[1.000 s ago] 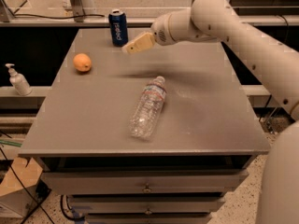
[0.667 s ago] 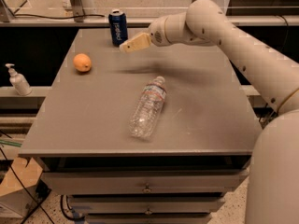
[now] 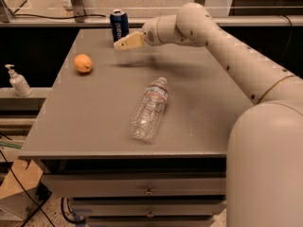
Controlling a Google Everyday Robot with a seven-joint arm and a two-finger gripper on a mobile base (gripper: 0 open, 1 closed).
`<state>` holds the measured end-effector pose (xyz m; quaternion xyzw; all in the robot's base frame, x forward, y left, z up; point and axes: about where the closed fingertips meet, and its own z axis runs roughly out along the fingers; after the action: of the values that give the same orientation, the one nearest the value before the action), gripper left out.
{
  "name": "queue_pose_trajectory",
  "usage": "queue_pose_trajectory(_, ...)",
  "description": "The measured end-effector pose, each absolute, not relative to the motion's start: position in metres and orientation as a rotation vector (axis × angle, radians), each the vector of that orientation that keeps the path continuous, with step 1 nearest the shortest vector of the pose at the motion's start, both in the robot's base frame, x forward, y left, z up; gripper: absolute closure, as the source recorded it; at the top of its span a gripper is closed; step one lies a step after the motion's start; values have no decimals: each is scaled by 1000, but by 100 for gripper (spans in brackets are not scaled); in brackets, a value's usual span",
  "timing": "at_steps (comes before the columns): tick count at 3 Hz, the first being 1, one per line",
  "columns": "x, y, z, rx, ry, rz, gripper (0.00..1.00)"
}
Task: Pick pepsi can
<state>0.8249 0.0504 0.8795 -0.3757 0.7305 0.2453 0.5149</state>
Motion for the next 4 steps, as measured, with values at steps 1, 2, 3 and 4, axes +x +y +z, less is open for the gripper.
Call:
queue_pose_trajectory(1,838,65,875,-918,1760,580,0)
queue_pose_trajectory(2,847,80,872,-939,1764,575,0)
queue_pose_trajectory(3,856,91,869,-942,1768,583,0)
queue_pose_trajectory(4,864,99,866,-928,1766,605,0)
